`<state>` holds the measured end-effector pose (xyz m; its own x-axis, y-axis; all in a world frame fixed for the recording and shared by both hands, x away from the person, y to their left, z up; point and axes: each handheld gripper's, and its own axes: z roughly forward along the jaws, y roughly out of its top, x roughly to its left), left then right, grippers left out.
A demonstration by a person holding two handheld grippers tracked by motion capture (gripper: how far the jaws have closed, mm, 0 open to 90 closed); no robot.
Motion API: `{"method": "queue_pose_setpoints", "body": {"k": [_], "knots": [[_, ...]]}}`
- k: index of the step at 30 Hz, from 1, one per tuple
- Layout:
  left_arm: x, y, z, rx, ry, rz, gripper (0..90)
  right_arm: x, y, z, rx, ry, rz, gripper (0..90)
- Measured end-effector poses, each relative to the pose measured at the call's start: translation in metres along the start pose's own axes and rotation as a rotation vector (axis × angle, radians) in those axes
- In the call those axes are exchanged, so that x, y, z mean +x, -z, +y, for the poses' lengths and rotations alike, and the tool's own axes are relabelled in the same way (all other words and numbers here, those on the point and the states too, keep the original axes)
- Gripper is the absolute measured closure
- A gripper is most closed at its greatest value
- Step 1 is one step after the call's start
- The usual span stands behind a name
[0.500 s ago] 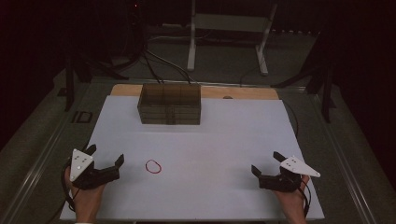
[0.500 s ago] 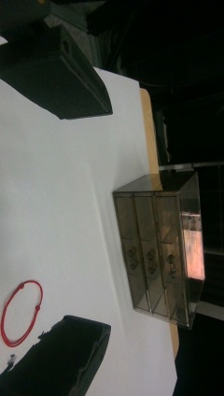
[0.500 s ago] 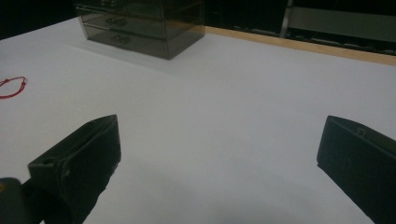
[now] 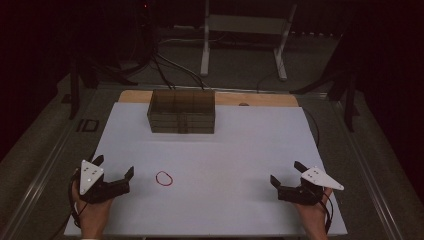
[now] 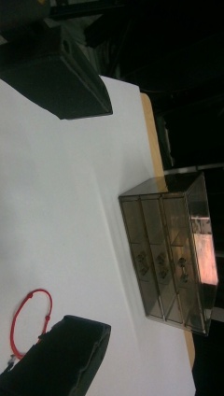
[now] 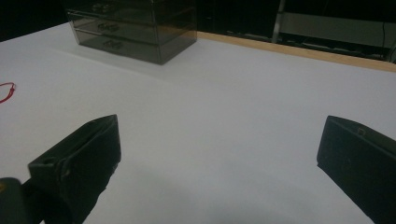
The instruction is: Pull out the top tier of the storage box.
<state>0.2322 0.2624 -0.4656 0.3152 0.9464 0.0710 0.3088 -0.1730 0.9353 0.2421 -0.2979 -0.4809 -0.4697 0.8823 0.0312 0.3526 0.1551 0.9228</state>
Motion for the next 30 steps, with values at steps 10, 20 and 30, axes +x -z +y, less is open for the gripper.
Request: {"method": "queue_pose_setpoints", "body": {"k": [10, 20, 30], "knots": [[0.0, -0.002, 0.001, -0.022, -0.024, -0.016, 1.3, -0.002, 0.002, 0.0, -0.014, -0.014, -0.021, 0.4], [-0.001, -0.007, 0.007, -0.001, -0.023, -0.012, 1.2, -0.001, 0.003, 0.0, -0.023, -0.025, -0.019, 0.4], [-0.004, -0.016, 0.024, 0.031, -0.057, -0.03, 1.2, -0.001, 0.003, 0.0, -0.027, -0.032, -0.018, 0.4]]}}
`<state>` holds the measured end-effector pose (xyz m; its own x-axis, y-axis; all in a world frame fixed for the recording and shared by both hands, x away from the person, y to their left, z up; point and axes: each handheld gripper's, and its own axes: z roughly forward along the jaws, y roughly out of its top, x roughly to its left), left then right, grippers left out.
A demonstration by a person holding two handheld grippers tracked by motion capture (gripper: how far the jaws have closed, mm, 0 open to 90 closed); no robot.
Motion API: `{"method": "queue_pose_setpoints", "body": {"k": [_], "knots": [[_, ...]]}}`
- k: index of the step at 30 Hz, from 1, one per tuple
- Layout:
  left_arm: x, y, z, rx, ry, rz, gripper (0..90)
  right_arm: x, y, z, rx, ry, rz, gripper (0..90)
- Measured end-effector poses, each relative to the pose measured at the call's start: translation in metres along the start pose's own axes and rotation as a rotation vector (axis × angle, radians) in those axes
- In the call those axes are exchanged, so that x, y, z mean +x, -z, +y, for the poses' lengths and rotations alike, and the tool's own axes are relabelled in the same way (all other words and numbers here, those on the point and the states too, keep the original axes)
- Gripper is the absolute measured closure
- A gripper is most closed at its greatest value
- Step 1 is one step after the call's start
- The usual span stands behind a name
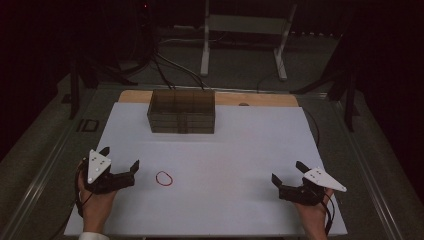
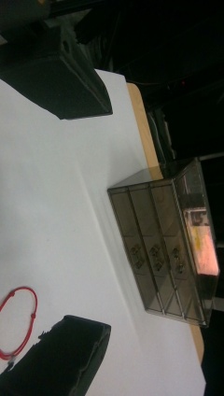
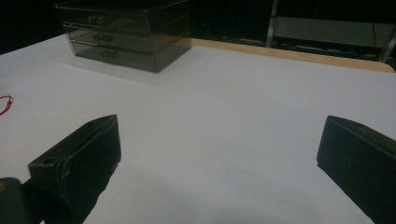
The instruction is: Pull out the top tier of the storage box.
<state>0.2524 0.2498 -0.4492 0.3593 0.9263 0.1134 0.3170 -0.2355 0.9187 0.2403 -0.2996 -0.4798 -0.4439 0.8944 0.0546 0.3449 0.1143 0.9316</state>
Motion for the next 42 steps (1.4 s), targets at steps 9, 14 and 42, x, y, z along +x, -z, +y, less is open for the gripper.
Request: {"method": "queue_pose_setpoints", "body": {"k": [9, 14, 42], "knots": [[-0.001, -0.009, 0.01, 0.016, -0.036, 0.007, 1.2, 0.0, 0.0, 0.0, -0.002, -0.001, -0.003, 0.4], [-0.003, -0.014, 0.014, 0.023, -0.059, 0.009, 1.2, -0.001, -0.001, 0.0, -0.001, -0.004, -0.005, 0.4], [-0.009, -0.04, 0.031, 0.052, -0.104, 0.019, 1.3, -0.002, -0.001, 0.0, -0.003, -0.01, -0.013, 0.4]]}}
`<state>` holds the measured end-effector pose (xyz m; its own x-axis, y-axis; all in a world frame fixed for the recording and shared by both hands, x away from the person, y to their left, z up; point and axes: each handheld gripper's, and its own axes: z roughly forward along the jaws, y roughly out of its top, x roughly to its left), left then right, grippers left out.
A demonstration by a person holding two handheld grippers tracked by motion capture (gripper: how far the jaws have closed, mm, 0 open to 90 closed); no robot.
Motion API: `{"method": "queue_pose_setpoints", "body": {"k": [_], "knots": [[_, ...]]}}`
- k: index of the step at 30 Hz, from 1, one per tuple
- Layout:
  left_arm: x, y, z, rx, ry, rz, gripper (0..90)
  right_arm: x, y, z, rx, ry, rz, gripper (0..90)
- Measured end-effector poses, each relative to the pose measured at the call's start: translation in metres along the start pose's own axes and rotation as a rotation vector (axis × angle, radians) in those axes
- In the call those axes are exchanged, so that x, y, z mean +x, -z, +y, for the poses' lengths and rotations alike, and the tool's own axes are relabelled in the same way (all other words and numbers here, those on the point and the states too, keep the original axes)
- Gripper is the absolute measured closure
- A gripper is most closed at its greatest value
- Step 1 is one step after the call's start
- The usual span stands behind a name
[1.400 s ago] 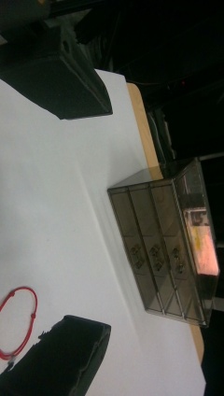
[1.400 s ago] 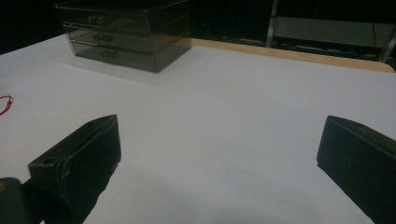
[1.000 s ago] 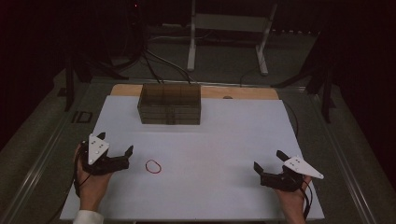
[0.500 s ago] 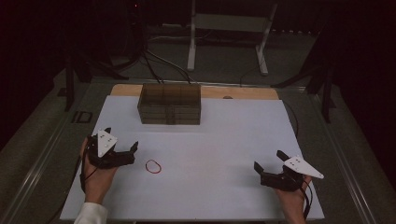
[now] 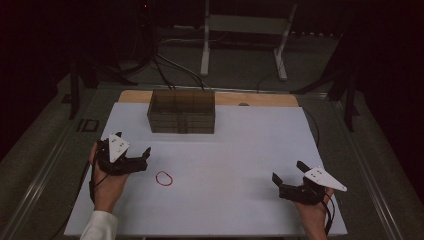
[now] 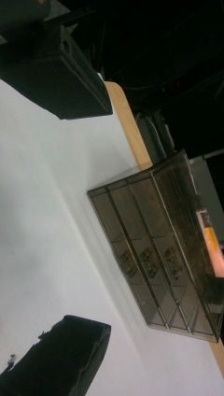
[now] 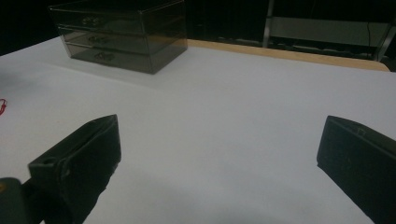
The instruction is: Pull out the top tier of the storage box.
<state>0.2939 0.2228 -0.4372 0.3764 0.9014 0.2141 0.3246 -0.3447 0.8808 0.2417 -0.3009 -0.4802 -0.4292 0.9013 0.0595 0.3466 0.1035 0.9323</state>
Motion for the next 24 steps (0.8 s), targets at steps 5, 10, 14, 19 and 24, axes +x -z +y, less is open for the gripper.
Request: {"method": "queue_pose_setpoints", "body": {"k": [5, 10, 14, 19, 24], "knots": [[-0.002, -0.005, 0.004, 0.005, -0.016, 0.001, 1.3, 0.0, 0.0, 0.0, 0.0, -0.002, -0.001, 0.4], [-0.002, -0.01, 0.007, 0.012, -0.029, 0.004, 1.3, 0.0, 0.0, 0.0, -0.002, 0.002, -0.001, 0.4], [-0.002, -0.015, 0.01, 0.027, -0.046, 0.009, 1.2, 0.0, 0.0, 0.0, -0.002, 0.001, -0.001, 0.4], [-0.002, -0.022, 0.012, 0.042, -0.073, 0.02, 1.2, 0.0, 0.0, 0.0, -0.001, 0.001, -0.001, 0.4], [0.001, -0.027, 0.017, 0.054, -0.1, 0.035, 1.3, -0.001, 0.0, 0.0, 0.001, 0.0, -0.003, 0.4]]}}
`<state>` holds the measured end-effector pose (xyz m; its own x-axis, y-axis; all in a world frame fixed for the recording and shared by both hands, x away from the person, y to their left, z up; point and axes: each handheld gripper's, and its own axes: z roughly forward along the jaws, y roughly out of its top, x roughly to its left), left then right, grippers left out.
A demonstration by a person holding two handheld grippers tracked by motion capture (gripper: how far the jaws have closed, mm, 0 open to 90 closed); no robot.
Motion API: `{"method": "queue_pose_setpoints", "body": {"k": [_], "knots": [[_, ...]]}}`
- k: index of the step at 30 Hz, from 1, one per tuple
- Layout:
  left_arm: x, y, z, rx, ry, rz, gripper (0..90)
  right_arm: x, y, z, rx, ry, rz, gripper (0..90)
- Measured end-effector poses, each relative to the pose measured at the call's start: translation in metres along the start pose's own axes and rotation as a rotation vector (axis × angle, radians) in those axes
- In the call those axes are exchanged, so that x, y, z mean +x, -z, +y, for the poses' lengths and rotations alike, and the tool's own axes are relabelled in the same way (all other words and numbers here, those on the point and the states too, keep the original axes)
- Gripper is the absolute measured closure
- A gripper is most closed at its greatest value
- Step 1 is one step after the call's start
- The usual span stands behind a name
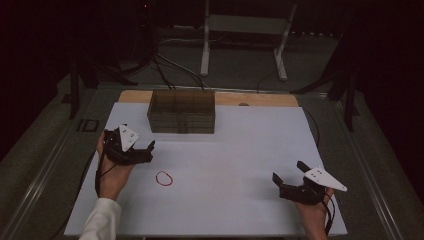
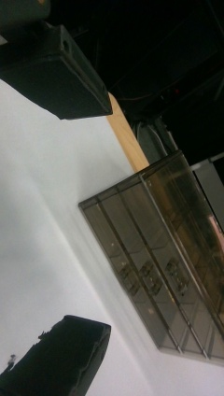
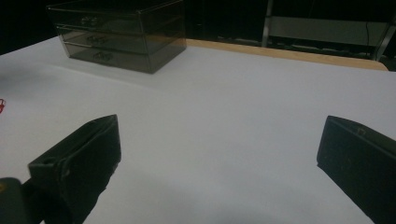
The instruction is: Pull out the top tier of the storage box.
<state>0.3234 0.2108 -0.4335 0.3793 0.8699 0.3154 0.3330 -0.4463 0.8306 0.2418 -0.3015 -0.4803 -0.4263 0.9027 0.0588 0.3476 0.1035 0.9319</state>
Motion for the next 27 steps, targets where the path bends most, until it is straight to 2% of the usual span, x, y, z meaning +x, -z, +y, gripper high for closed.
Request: {"method": "queue_pose_setpoints", "body": {"k": [4, 5, 7, 8, 9, 17, 24, 27], "knots": [[0.003, -0.004, 0.004, 0.004, -0.016, 0.014, 1.2, 0.0, 0.0, 0.0, 0.0, -0.001, -0.001, 0.4], [0.004, -0.007, 0.006, 0.012, -0.041, 0.026, 1.3, 0.0, 0.0, 0.0, 0.0, 0.0, 0.0, 0.4], [0.004, -0.007, 0.006, 0.012, -0.041, 0.026, 1.3, 0.0, 0.0, 0.0, 0.0, 0.0, -0.001, 0.4], [0.008, -0.011, 0.009, 0.02, -0.065, 0.04, 1.3, 0.0, 0.0, 0.0, 0.001, 0.0, -0.002, 0.4], [0.009, -0.012, 0.01, 0.02, -0.068, 0.045, 1.3, 0.0, 0.0, 0.0, 0.001, -0.002, -0.002, 0.4], [0.016, -0.024, 0.012, 0.038, -0.068, 0.076, 1.3, 0.0, 0.0, 0.0, 0.002, 0.001, -0.002, 0.4], [0.017, -0.034, 0.014, 0.046, -0.064, 0.082, 1.3, 0.0, -0.001, 0.0, 0.004, 0.002, 0.0, 0.4], [0.016, -0.039, 0.014, 0.056, -0.079, 0.083, 1.3, 0.0, -0.001, 0.0, 0.004, 0.002, 0.001, 0.4]]}}
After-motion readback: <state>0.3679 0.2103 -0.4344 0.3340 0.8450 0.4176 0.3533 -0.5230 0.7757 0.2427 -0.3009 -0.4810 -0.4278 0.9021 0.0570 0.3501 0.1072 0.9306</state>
